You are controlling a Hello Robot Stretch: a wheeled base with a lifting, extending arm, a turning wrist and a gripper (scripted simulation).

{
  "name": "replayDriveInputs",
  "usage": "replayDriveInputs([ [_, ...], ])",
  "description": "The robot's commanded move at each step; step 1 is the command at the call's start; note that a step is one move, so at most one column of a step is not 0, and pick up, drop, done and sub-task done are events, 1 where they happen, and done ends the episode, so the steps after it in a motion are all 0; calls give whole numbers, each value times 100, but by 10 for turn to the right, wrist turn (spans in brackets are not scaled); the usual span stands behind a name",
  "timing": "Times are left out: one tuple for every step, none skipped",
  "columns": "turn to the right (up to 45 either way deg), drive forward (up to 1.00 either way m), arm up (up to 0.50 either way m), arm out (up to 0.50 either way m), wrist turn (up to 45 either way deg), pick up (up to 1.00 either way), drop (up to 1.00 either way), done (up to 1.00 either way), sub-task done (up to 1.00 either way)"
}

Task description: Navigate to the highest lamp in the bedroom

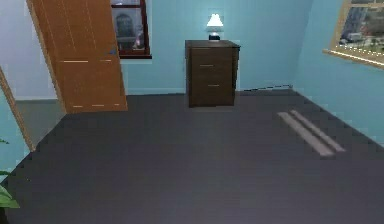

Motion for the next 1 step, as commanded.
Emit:
replayDriveInputs([
  [0, 100, 0, 0, 0, 0, 0, 0, 0],
])
